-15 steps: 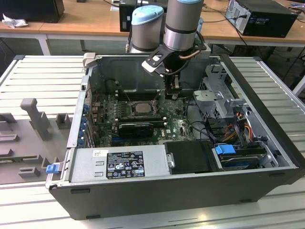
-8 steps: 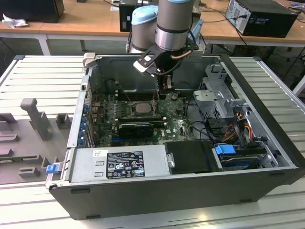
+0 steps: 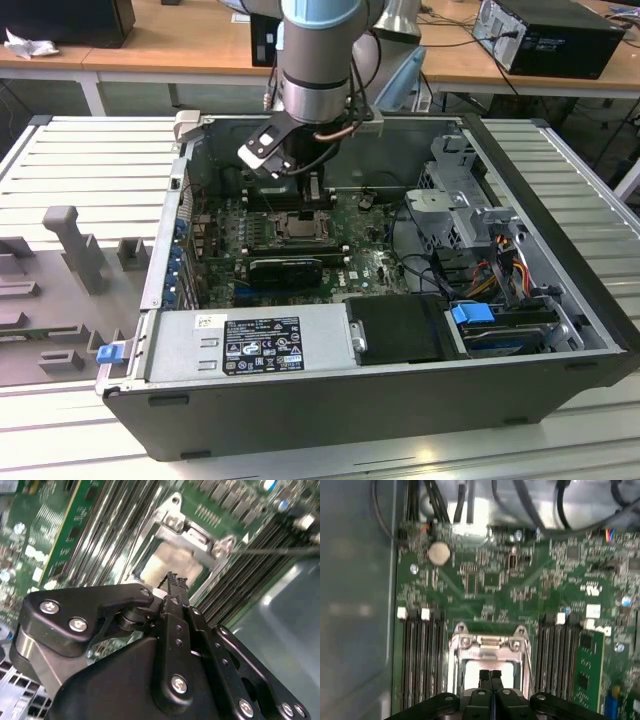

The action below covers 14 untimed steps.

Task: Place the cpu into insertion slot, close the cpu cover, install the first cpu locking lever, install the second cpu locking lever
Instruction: 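Close the cpu cover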

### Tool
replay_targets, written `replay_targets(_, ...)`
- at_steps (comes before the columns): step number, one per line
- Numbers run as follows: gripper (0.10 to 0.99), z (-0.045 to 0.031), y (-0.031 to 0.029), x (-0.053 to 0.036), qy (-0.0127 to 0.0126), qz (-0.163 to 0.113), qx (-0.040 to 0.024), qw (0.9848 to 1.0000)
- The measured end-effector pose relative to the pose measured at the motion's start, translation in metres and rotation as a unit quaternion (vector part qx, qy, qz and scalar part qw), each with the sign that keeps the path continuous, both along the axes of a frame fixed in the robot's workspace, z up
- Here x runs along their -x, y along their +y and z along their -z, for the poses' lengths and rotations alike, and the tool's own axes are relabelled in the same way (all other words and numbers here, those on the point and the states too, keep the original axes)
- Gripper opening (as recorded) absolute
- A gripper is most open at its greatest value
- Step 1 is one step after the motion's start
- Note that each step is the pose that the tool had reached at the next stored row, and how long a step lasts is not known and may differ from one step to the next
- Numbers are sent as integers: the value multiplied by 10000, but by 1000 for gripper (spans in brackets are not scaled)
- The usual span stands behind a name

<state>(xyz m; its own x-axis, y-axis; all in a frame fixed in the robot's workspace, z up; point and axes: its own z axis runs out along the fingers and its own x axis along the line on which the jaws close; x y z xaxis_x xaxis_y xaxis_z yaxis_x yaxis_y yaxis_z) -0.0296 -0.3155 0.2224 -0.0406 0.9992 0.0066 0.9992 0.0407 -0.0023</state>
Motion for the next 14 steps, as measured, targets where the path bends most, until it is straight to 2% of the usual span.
replay_targets(9, 106, 62, 0, 183, 0, -55, -6, 10000)
replay_targets(13, 106, 97, 0, 210, 0, -73, -6, 10000)
replay_targets(14, 106, 126, 0, 214, 0, -79, -6, 10000)
